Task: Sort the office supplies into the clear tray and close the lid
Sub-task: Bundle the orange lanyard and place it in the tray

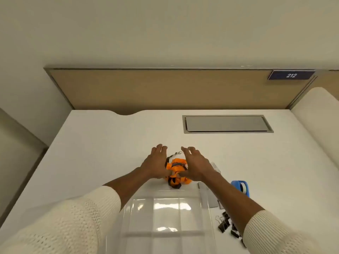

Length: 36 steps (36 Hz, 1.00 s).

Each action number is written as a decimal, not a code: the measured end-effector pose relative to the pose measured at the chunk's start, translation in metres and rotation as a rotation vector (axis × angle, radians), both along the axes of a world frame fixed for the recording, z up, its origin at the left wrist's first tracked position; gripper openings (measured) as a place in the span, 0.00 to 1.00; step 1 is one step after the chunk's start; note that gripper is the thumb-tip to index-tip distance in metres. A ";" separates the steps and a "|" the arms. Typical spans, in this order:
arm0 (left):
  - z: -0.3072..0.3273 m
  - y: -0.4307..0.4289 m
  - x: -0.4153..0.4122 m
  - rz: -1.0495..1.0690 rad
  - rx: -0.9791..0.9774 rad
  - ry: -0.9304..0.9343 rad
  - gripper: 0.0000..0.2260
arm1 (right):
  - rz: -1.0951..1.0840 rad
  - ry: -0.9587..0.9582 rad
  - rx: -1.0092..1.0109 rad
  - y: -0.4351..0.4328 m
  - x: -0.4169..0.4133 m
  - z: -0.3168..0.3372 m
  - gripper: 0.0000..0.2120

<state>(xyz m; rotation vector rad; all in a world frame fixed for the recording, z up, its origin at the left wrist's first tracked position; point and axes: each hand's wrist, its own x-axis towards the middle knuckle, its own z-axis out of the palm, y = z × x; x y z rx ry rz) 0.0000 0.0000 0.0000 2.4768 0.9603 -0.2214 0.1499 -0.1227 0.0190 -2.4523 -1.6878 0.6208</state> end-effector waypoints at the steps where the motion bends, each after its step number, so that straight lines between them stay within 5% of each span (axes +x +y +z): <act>1: -0.005 0.001 0.003 0.009 -0.056 -0.009 0.54 | 0.023 0.004 -0.032 0.003 0.002 -0.003 0.54; 5: -0.016 0.002 0.009 0.030 -0.136 0.050 0.53 | 0.088 0.014 -0.118 0.012 0.009 -0.016 0.58; 9: -0.026 -0.001 0.011 0.008 -0.107 0.081 0.33 | 0.144 0.030 -0.161 0.027 0.012 -0.031 0.63; 12: -0.033 -0.003 0.008 0.031 -0.148 0.077 0.30 | 0.173 0.044 -0.193 0.037 0.012 -0.042 0.64; 18: -0.036 -0.003 0.003 0.164 -0.191 -0.028 0.23 | 0.180 0.057 -0.126 0.045 0.006 -0.056 0.33; 23: -0.034 -0.007 -0.001 0.295 -0.278 -0.081 0.13 | 0.136 0.124 -0.083 0.041 0.007 -0.061 0.21; 36: 0.006 -0.032 -0.007 0.338 -0.283 -0.305 0.09 | -0.006 0.189 0.148 0.004 0.002 -0.032 0.14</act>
